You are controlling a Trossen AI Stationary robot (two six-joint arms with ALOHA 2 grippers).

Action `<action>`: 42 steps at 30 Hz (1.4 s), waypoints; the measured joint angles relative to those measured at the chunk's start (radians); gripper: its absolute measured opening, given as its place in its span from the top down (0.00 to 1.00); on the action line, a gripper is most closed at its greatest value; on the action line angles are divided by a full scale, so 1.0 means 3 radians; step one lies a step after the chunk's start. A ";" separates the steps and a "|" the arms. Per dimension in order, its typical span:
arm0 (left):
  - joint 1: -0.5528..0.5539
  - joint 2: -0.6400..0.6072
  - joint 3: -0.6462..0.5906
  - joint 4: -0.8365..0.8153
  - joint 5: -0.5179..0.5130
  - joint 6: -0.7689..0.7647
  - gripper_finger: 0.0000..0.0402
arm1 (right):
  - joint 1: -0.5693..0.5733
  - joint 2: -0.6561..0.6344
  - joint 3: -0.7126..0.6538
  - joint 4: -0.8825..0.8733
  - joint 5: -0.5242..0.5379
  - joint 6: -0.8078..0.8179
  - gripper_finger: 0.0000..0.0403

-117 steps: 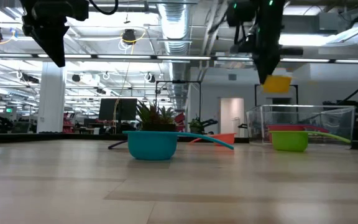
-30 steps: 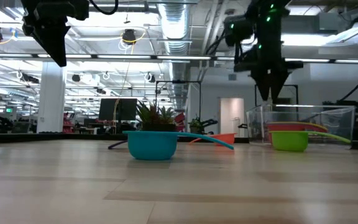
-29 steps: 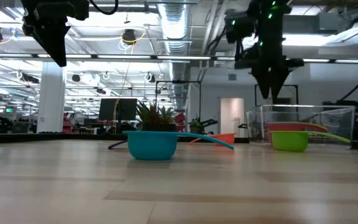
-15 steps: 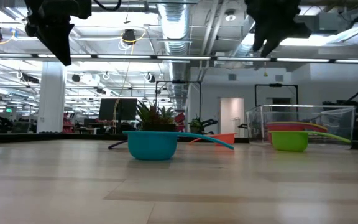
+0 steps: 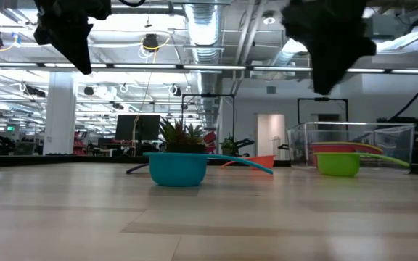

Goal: Nest measuring cups in basket
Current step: Stack the green measuring cup on top of the yellow measuring cup in the transparent bin

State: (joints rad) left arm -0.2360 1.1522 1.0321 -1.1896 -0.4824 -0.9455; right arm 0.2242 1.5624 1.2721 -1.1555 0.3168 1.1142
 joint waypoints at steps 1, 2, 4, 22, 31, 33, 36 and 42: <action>0.0000 -0.0001 0.0000 -0.0001 0.0000 -0.0001 1.00 | -0.0013 -0.0001 -0.0002 -0.0146 0.0000 0.0049 0.70; 0.0000 -0.0001 0.0000 -0.0002 0.0000 -0.0001 1.00 | -0.0016 -0.0010 0.0000 -0.0255 0.0001 0.0088 0.70; 0.0000 0.0000 0.0000 0.0001 0.0000 -0.0001 1.00 | -0.0031 -0.0013 0.0001 -0.0412 0.0018 0.0151 0.71; -0.0001 -0.0001 0.0000 0.0079 -0.0008 -0.0030 1.00 | -0.0036 0.0612 0.0000 0.0426 -0.0301 -0.0787 0.67; 0.0000 0.0000 0.0000 0.0126 -0.0012 -0.0005 1.00 | -0.0063 0.0612 0.0000 0.1725 -0.0365 -0.1212 0.69; 0.0000 0.0000 0.0000 0.0126 -0.0017 -0.0005 1.00 | -0.0078 0.0605 0.0005 0.1968 -0.0365 -0.1212 0.69; 0.0000 0.0000 0.0000 0.0126 -0.0052 -0.0004 1.00 | -0.0082 0.0612 0.0000 0.2165 -0.0368 -0.1211 0.70; 0.0000 -0.0001 0.0000 0.0125 -0.0070 -0.0004 1.00 | -0.0079 0.0643 0.0000 0.2489 -0.0369 -0.1211 0.70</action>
State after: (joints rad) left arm -0.2359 1.1519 1.0321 -1.1522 -0.5034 -0.9466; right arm 0.2005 1.7552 1.2720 -0.4087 0.2062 0.7509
